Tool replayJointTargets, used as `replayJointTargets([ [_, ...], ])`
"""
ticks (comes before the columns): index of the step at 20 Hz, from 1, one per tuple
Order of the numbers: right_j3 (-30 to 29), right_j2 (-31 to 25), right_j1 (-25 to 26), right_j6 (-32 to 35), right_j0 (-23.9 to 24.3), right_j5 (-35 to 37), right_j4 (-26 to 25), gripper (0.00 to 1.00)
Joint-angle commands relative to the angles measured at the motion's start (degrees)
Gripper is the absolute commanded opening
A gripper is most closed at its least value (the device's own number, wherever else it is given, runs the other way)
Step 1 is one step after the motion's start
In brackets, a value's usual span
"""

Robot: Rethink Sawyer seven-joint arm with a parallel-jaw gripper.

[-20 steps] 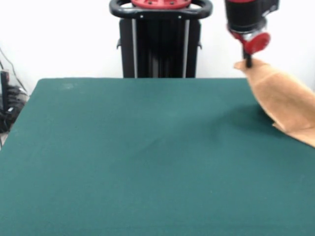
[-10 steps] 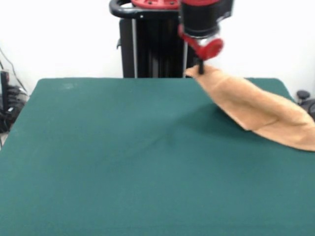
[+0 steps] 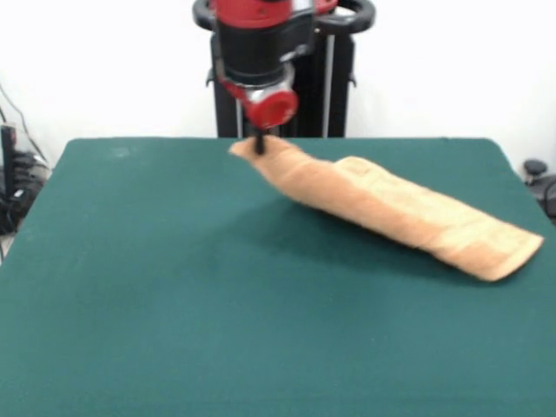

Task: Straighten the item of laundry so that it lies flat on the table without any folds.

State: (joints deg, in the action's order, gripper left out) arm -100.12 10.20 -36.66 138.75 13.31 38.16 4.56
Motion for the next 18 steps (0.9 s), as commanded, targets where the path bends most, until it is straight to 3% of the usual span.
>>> replayJointTargets([
  [1,7.9,-8.3,1.3,-15.0,3.9,5.1,-8.0,0.00],
  [18,10.7,-13.3,2.9,-11.2,7.5,4.2,-15.1,0.00],
])
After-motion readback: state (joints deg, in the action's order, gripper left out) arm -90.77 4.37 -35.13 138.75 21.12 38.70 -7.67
